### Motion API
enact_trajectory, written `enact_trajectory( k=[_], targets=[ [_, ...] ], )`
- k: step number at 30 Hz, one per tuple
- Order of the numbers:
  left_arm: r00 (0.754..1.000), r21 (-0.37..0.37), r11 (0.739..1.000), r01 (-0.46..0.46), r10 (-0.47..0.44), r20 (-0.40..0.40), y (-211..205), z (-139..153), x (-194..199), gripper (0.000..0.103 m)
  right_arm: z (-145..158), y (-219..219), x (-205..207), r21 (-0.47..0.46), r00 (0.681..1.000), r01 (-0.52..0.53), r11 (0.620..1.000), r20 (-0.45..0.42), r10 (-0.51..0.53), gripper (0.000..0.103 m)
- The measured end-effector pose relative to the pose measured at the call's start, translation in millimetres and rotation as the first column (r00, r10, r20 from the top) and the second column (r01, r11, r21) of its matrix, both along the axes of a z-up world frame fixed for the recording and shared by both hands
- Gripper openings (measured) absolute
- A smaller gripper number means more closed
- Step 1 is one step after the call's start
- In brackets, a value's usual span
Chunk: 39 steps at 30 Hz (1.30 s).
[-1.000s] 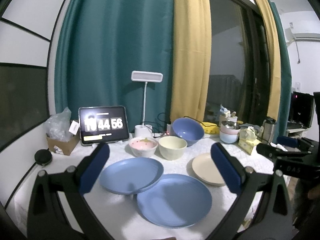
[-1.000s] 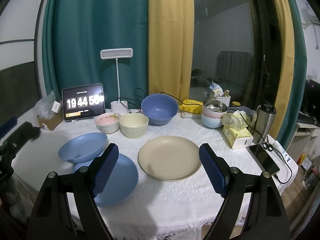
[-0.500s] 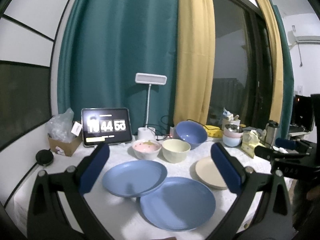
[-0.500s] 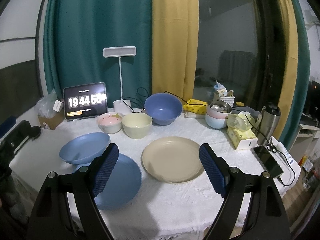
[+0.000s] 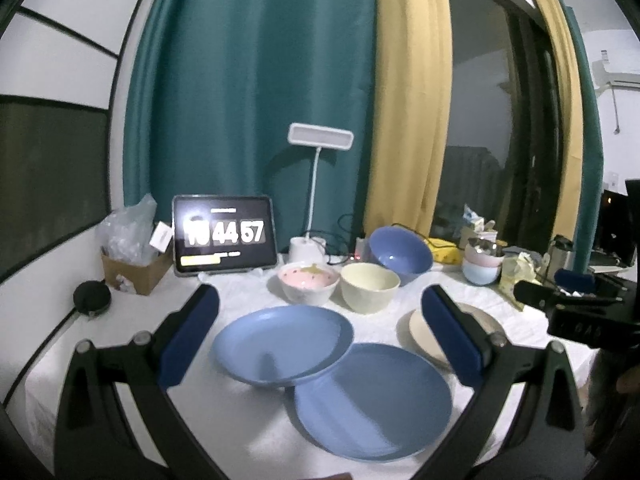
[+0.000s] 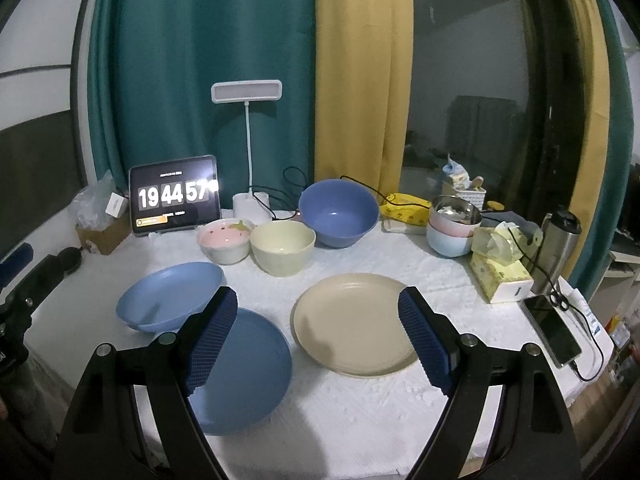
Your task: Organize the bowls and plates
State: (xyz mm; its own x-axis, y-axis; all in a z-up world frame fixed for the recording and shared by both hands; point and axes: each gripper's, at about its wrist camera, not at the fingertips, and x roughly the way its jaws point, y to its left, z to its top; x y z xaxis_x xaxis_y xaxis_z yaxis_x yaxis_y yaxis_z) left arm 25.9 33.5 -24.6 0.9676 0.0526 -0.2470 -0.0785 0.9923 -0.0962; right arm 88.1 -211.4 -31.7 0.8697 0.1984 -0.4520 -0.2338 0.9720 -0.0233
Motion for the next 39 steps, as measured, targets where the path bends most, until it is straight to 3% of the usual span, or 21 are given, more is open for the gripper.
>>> enact_trajectory(
  k=[22, 28, 33, 39],
  targets=[
    [0.964, -0.109, 0.985, -0.136, 0.106, -0.244, 82.7, -71.8, 86.7, 0.102, -41.3, 80.5, 87.2, -0.025, 0.972, -0.157, 0.987, -0.179, 0.150, 0.082],
    [0.939, -0.158, 0.976, -0.153, 0.093, -0.331, 102.4, -96.6, 113.1, 0.101, -61.8, 103.7, 115.6, -0.020, 0.947, -0.208, 0.978, -0.255, 0.196, 0.072],
    [0.913, -0.174, 0.970, -0.169, 0.087, -0.399, 112.9, -113.9, 128.5, 0.101, -76.9, 119.7, 132.6, 0.006, 0.923, -0.243, 0.970, -0.305, 0.233, 0.070],
    [0.882, -0.184, 0.965, -0.186, 0.082, -0.464, 122.4, -128.7, 144.3, 0.088, -95.0, 135.3, 149.1, 0.033, 0.894, -0.269, 0.963, -0.363, 0.262, 0.061]
  ],
)
